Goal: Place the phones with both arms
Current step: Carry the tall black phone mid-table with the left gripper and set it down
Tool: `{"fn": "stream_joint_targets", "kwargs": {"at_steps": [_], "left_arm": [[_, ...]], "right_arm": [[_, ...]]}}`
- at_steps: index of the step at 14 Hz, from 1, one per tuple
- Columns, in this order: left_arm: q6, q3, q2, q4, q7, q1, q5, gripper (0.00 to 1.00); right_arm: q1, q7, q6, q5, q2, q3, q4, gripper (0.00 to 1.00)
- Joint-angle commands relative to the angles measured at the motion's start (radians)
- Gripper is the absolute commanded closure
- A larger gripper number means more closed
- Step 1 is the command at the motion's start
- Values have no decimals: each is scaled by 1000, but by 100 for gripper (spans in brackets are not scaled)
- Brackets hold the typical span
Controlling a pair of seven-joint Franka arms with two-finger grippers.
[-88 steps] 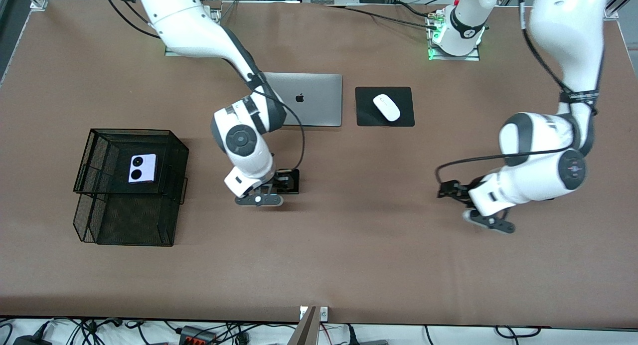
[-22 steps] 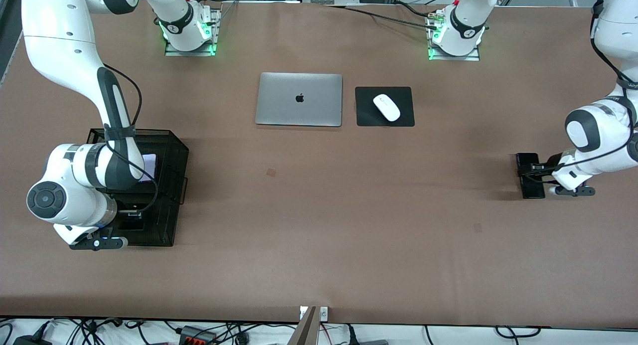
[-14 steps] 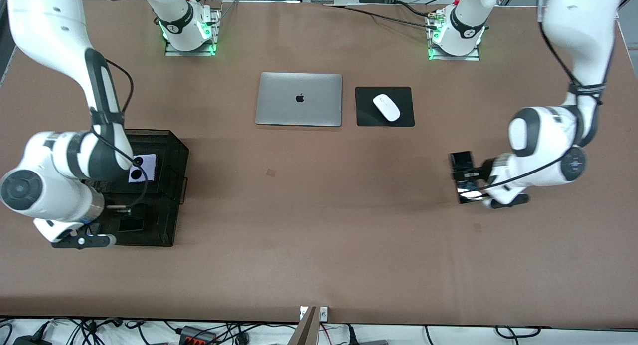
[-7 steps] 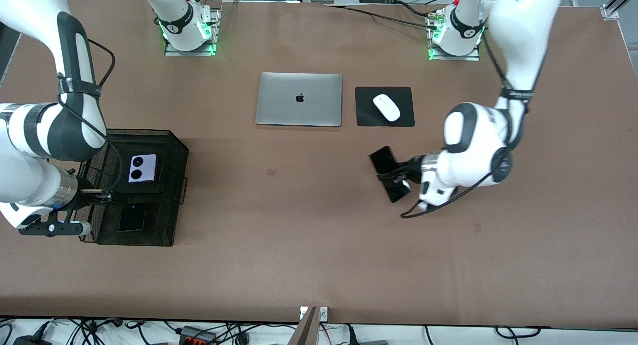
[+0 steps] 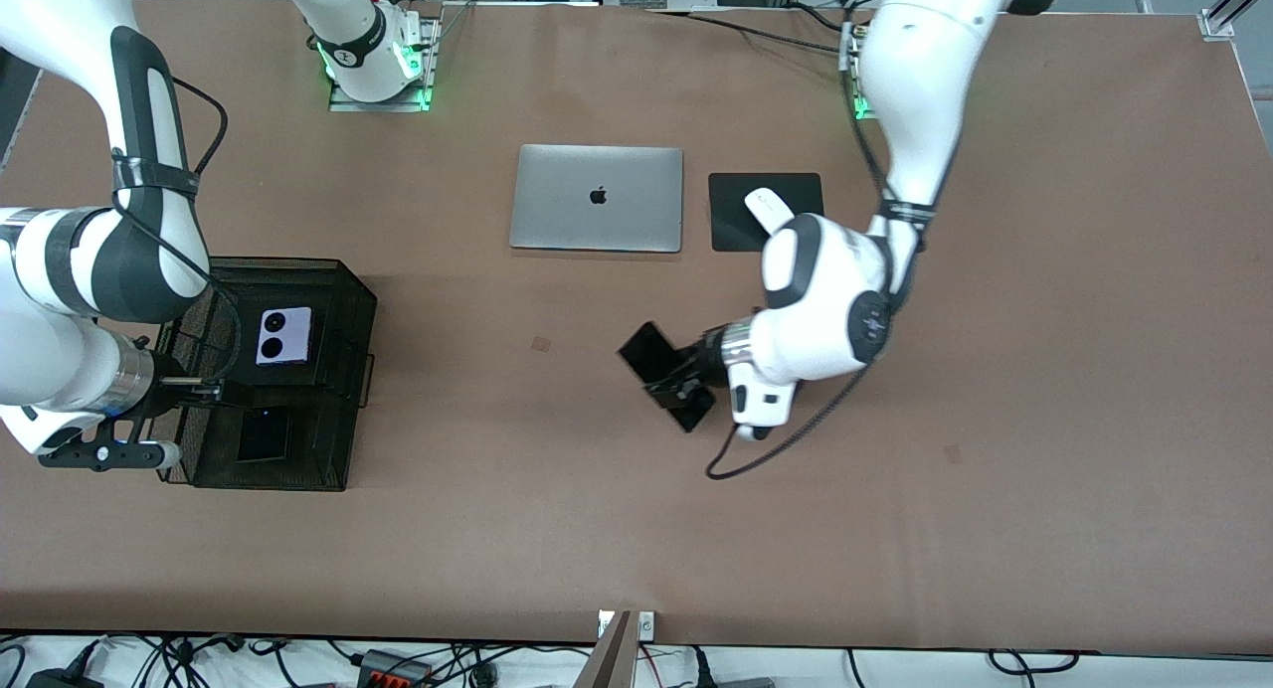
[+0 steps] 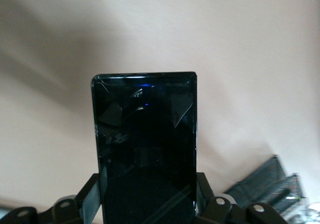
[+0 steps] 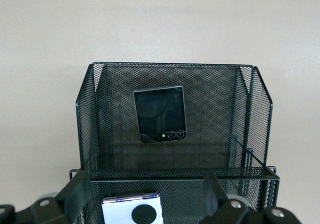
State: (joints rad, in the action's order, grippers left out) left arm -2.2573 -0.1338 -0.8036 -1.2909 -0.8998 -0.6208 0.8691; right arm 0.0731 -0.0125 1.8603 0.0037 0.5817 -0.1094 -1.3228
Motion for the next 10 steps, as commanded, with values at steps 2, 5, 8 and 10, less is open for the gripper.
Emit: {"fn": "stream_joint_targets", "kwargs": {"at_steps": [2, 5, 8, 10], "left_arm": [[-189, -43, -89, 105, 44, -94, 80, 47], [-220, -124, -186, 208, 209, -190, 70, 47], [-223, -185, -235, 249, 393, -261, 68, 47], [-222, -208, -247, 248, 523, -296, 53, 47]], "right_arm": [[-10, -12, -7, 19, -20, 8, -10, 0], [-3, -8, -10, 19, -20, 13, -12, 0], [2, -7, -7, 21, -14, 20, -13, 0], [8, -7, -7, 21, -14, 20, -13, 0]]}}
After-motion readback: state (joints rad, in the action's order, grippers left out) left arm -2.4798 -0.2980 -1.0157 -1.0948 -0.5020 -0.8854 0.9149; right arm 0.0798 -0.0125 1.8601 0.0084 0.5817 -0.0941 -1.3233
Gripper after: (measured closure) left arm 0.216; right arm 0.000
